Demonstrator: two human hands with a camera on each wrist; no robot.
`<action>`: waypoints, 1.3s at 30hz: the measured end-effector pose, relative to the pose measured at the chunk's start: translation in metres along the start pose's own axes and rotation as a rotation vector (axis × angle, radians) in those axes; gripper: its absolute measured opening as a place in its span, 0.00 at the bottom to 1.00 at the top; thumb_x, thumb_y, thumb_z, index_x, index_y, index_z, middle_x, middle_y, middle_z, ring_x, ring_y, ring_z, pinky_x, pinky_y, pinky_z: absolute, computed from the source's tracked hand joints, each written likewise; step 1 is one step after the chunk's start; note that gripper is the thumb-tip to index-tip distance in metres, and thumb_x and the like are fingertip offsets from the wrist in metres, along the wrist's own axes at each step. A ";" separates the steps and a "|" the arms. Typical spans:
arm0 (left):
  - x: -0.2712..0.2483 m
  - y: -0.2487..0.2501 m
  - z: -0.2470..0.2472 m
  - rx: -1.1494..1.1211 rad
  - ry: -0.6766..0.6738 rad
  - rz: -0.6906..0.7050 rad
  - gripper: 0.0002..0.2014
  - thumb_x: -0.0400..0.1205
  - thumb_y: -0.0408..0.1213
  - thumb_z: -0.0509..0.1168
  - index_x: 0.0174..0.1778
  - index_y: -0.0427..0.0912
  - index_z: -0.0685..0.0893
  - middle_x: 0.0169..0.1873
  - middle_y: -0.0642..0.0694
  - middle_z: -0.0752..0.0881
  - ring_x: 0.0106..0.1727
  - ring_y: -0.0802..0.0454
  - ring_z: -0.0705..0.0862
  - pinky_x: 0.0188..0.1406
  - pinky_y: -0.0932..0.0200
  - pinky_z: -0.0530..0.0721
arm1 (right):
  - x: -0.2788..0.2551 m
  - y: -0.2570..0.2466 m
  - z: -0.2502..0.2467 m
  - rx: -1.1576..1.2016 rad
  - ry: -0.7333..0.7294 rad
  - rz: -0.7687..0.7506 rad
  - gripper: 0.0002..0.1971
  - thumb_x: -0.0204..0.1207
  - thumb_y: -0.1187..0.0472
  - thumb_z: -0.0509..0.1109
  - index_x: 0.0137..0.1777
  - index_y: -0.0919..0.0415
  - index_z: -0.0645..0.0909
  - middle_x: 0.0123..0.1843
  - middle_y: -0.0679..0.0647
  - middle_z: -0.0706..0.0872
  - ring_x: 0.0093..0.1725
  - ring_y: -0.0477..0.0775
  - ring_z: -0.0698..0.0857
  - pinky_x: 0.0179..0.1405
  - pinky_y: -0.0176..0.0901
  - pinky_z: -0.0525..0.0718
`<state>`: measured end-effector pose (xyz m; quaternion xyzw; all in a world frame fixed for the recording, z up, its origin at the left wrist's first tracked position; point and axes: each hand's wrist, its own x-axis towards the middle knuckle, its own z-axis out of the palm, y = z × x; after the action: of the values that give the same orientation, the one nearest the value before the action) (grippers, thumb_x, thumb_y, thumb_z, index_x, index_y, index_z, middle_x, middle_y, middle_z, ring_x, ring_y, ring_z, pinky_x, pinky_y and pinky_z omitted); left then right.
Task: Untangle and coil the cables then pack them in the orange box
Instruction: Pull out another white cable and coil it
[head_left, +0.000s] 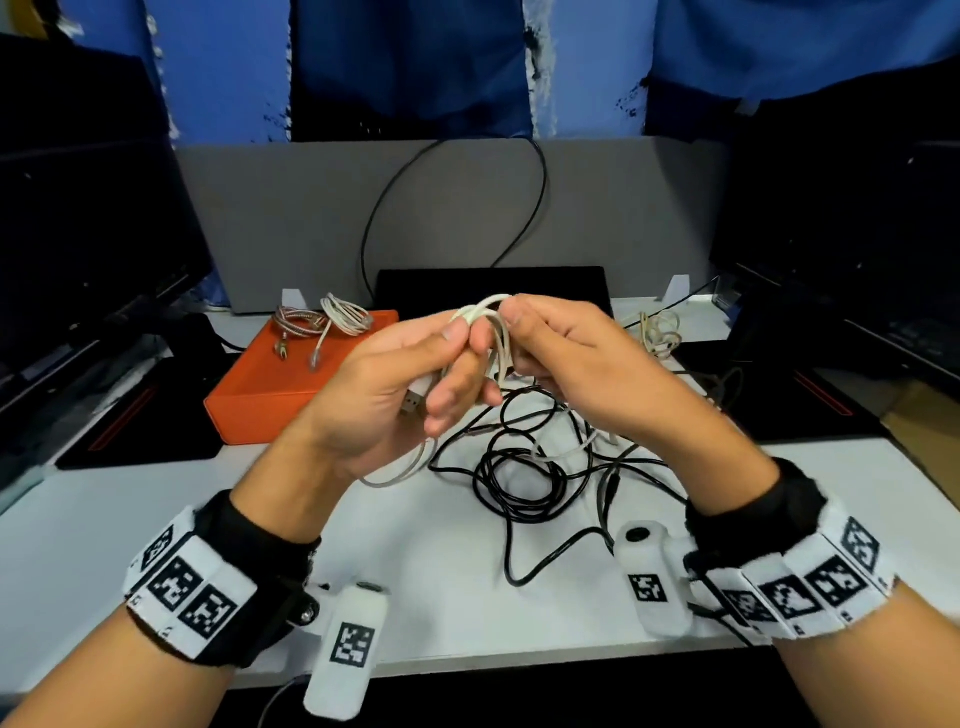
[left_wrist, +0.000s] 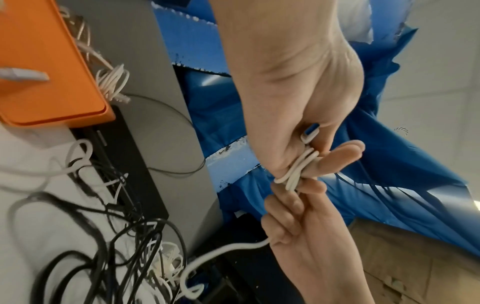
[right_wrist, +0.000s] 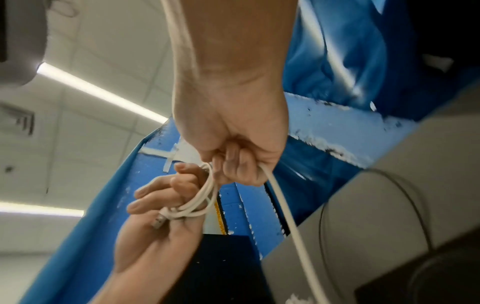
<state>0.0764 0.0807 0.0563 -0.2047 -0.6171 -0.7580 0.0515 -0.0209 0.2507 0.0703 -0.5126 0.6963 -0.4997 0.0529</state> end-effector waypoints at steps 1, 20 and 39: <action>0.001 -0.002 0.000 -0.044 0.011 0.001 0.13 0.91 0.33 0.49 0.49 0.38 0.78 0.22 0.53 0.76 0.20 0.59 0.74 0.51 0.57 0.83 | 0.000 0.000 0.002 0.131 -0.027 0.037 0.20 0.94 0.48 0.54 0.48 0.43 0.86 0.30 0.43 0.70 0.25 0.40 0.66 0.23 0.34 0.69; 0.003 0.011 0.022 -0.239 0.186 0.123 0.23 0.92 0.38 0.48 0.69 0.21 0.75 0.26 0.54 0.81 0.31 0.60 0.85 0.48 0.66 0.84 | 0.002 0.004 0.007 0.313 -0.010 0.022 0.18 0.94 0.53 0.55 0.47 0.44 0.83 0.32 0.49 0.72 0.25 0.42 0.63 0.22 0.33 0.61; -0.006 0.020 -0.001 0.797 0.002 -0.037 0.24 0.93 0.40 0.51 0.39 0.30 0.81 0.27 0.52 0.86 0.24 0.50 0.76 0.38 0.56 0.83 | -0.004 -0.013 -0.013 0.067 0.021 -0.033 0.02 0.85 0.67 0.72 0.51 0.62 0.82 0.36 0.63 0.85 0.30 0.49 0.76 0.27 0.37 0.73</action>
<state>0.0885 0.0739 0.0724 -0.1567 -0.8664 -0.4602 0.1136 -0.0186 0.2626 0.0846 -0.5167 0.6710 -0.5290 0.0546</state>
